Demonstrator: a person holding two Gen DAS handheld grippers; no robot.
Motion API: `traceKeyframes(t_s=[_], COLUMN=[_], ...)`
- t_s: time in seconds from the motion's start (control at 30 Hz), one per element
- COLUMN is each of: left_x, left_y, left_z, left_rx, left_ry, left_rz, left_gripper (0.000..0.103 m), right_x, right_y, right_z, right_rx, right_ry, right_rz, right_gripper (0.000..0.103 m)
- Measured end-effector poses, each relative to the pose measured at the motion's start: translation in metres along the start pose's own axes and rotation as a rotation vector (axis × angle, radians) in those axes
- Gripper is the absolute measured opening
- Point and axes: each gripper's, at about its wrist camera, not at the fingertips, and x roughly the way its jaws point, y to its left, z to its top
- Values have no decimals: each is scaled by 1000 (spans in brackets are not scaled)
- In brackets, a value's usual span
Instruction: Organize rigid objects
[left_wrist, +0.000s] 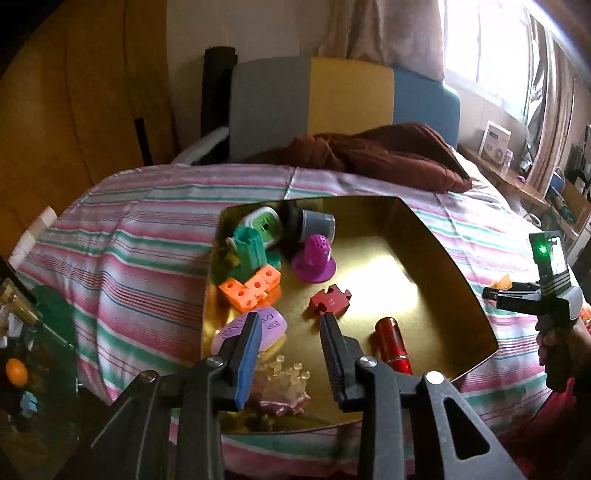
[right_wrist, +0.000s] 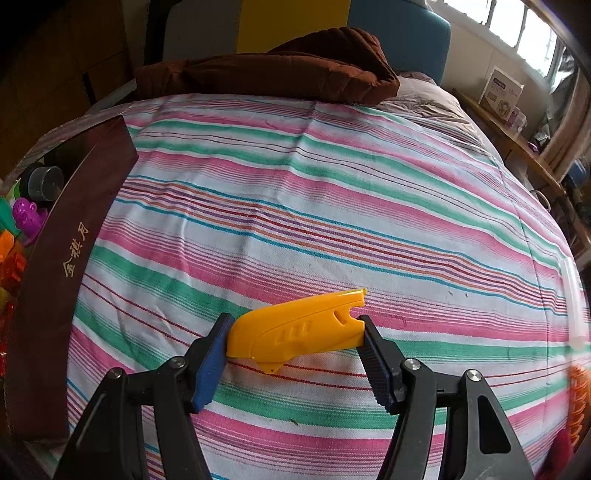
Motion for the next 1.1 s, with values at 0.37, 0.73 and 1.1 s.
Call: traceKeyframes(t_s=[0.37,0.73,1.1], left_x=[-12,-10,-11], left_y=[13,26,47], left_z=[-6,-14,-19], left_rx=[-37,-73,-123], left_ry=[-22,-10,-17], left_rz=[0,8,65], left_gripper=[34,35,36], right_x=[-8,-74,-107], right_y=[5,39,152], right_z=[-3,16,44], right_rx=[7,-14,-185], right_ry=[36,-125,-168], right_rz=[-18,72,309], right_gripper=[66,66,66])
